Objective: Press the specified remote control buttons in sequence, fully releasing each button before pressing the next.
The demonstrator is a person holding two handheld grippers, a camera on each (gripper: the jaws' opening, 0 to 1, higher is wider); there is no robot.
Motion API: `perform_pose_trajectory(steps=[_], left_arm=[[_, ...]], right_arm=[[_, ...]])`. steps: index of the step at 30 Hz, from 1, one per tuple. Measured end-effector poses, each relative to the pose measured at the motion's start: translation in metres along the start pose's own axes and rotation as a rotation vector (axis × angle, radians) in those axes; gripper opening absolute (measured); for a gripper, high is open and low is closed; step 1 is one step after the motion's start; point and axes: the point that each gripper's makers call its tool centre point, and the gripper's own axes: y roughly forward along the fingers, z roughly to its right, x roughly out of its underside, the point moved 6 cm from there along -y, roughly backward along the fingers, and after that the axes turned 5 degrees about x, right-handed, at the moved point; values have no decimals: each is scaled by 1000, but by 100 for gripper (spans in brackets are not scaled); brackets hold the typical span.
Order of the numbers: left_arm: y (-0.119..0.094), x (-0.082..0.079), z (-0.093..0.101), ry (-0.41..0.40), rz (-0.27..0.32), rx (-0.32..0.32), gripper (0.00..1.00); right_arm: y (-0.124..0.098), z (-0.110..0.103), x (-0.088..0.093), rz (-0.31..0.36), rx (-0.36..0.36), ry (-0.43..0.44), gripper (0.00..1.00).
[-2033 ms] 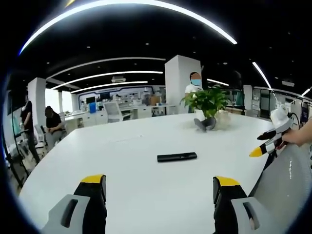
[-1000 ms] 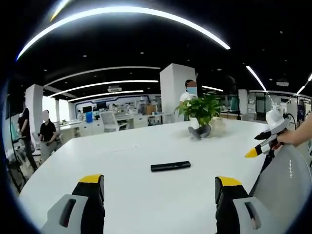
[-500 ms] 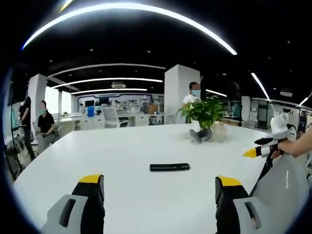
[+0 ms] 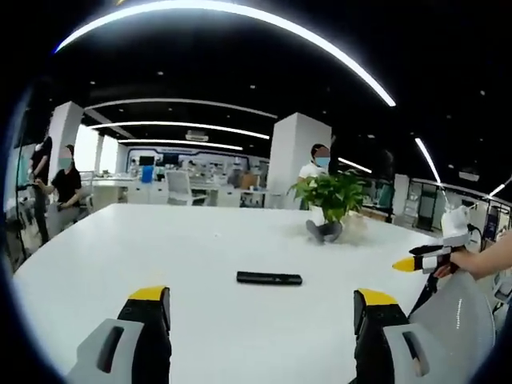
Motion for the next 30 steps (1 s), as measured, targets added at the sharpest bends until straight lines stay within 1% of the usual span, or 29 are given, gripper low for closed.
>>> perform_pose_trajectory(steps=[2, 4, 6, 9, 10, 12, 14, 16, 18, 19, 21, 23, 24, 26, 28, 30], left_arm=[[0, 1, -1, -21, 2, 1, 100], [-1, 4, -4, -42, -18, -10, 100], [-2, 4, -5, -51, -19, -13, 99], [-5, 5, -11, -61, -25, -54, 99], [-5, 6, -12, -63, -26, -60, 98], [-6, 8, -16, -97, -33, -81, 98], [-7, 10, -19, -98, -49, -100, 97], [-8, 11, -20, -95, -58, -113, 97], [-7, 12, -20, -90, -72, -116, 97], [-6, 14, -19, -90, -93, -108, 97], [-5, 16, -19, -97, -111, -106, 97], [-5, 17, -17, -114, -113, -84, 98], [-4, 17, -16, -167, -99, -73, 98], [-2, 18, -17, -221, -107, -49, 100], [-1, 22, -18, -279, -150, -29, 100], [0, 22, -17, -329, -174, -3, 100]], right_arm=[[-1, -4, -1, 7, -8, -14, 94], [-4, -12, -3, 15, -23, -36, 93], [-8, -19, -5, 26, -27, -38, 91], [-15, -29, -10, 56, -28, -24, 89], [-15, -29, -10, 57, -28, -20, 88], [-15, -31, -10, 54, -33, -12, 86], [-15, -33, -10, 45, -45, -17, 84], [-15, -34, -11, 52, -56, -24, 82], [-14, -33, -11, 51, -64, -25, 81], [-13, -32, -10, 45, -66, -21, 80], [-12, -28, -7, 31, -67, 2, 78], [-11, -24, -5, 18, -63, 28, 76], [-11, -22, -4, 17, -60, 36, 75], [-11, -21, -4, 19, -62, 41, 75], [-10, -22, -4, 13, -72, 22, 74], [-9, -23, -3, 0, -76, 4, 74]])
